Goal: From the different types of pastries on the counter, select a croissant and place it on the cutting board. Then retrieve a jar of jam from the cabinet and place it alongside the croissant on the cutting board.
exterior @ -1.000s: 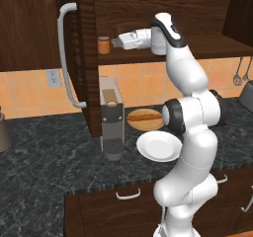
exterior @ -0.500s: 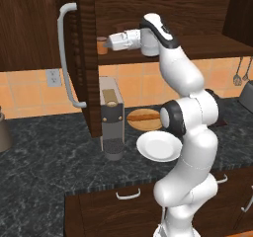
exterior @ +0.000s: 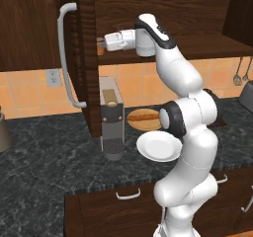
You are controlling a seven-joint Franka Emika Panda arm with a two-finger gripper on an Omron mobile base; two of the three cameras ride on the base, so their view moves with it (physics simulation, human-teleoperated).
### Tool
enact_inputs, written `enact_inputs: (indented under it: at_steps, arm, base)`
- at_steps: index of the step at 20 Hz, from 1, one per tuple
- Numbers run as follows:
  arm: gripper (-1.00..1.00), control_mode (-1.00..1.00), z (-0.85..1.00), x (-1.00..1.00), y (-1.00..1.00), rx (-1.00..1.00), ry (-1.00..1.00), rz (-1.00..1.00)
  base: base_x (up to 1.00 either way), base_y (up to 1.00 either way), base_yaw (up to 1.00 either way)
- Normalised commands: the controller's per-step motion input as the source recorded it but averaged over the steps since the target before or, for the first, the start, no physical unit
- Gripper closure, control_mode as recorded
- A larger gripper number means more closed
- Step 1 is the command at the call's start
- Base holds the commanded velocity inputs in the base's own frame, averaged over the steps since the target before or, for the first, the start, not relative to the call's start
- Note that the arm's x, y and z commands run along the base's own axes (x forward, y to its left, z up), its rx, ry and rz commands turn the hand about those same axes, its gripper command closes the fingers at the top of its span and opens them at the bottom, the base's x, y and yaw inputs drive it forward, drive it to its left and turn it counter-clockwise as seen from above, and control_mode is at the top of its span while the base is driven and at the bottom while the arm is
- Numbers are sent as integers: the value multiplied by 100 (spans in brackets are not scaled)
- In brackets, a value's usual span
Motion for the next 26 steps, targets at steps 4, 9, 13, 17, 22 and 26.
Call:
enact_inputs:
  at_steps: [4,9,13,17,22,26]
  arm:
    - [100,-100,2,-14,2,0,-10,0]
    - [100,-100,10,-38,0,0,-16,0]
    - [100,-100,0,-59,-6,4,-6,0]
    - [100,-100,0,-64,-26,5,-6,0]
    - [100,-100,0,-69,-25,1,-16,2]
    - [100,-100,0,-96,-41,12,-13,0]
  base:
    - [0,0,0]
    - [0,0,0]
    - [0,0,0]
    - [0,0,0]
    - [0,0,0]
    - [0,0,0]
